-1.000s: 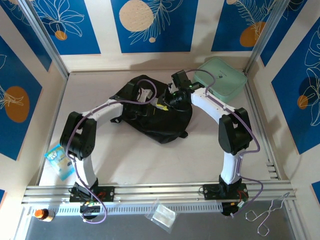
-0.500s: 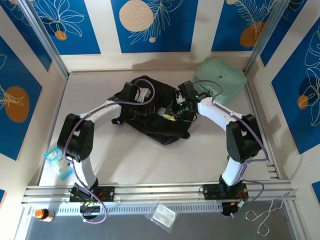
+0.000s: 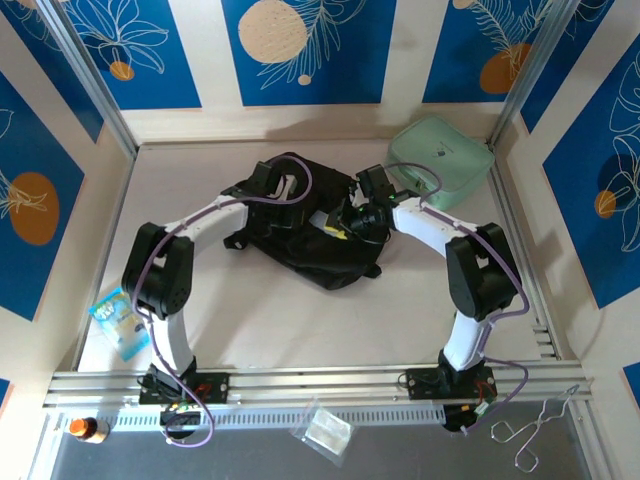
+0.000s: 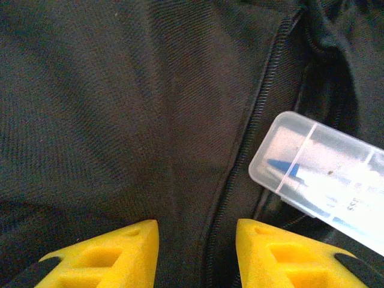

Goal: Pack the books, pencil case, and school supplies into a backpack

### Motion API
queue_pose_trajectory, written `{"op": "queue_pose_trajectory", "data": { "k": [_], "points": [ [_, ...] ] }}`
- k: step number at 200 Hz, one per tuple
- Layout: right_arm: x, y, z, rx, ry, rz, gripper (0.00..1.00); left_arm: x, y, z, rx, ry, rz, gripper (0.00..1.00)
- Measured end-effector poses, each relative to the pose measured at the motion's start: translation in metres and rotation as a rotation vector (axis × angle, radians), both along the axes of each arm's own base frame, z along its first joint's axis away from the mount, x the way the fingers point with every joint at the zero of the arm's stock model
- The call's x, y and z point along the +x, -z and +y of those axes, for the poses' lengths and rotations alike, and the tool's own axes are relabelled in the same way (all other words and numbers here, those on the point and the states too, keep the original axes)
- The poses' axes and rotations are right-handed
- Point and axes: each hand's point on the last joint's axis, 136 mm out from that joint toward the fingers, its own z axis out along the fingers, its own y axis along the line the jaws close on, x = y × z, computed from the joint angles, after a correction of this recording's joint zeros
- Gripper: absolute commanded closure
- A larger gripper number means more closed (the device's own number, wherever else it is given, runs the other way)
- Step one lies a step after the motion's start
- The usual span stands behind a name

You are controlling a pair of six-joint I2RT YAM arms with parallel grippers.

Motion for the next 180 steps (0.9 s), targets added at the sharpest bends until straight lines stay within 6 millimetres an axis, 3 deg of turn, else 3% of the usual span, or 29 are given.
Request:
{"op": "queue_pose_trajectory", "data": {
  "k": [37,95,150,180],
  "points": [
    [0.008,0.001,0.001,-0.022,0.044,-0.019,0.89,0.000,0.012,0.006,0.036,-0.019,0.021,0.61],
    [0.027,-0.003,-0.005,-0.102,0.123,-0.096,0.90,0.000,0.013,0.006,0.038,-0.024,0.024,0.58],
    [0.025,-0.001,-0.003,-0.120,0.117,-0.106,0.90,0.002,0.009,0.001,0.058,-0.010,0.052,0.50],
    [0.021,0.001,-0.005,-0.097,0.110,-0.102,0.91,0.005,0.025,-0.002,0.112,-0.020,0.107,0.50]
  ]
}}
